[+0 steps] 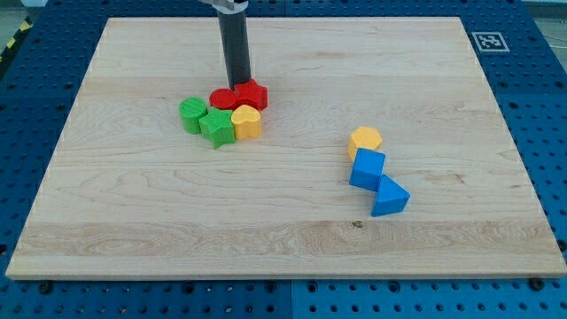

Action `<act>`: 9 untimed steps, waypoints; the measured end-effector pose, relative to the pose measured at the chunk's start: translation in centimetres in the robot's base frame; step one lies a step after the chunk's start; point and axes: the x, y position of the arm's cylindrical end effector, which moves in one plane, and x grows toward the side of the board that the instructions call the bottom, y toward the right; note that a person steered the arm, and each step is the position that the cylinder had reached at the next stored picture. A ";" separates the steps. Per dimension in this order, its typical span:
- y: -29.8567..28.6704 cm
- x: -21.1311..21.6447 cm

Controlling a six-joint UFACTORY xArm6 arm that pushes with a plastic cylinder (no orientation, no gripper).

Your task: Separate the green blocks from the red circle

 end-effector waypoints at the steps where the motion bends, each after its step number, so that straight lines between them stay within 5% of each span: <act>1: 0.0 0.6; 3: -1.5 -2.9; 4: -8.5 -3.0; 5: -11.6 0.4; 9: -9.3 2.6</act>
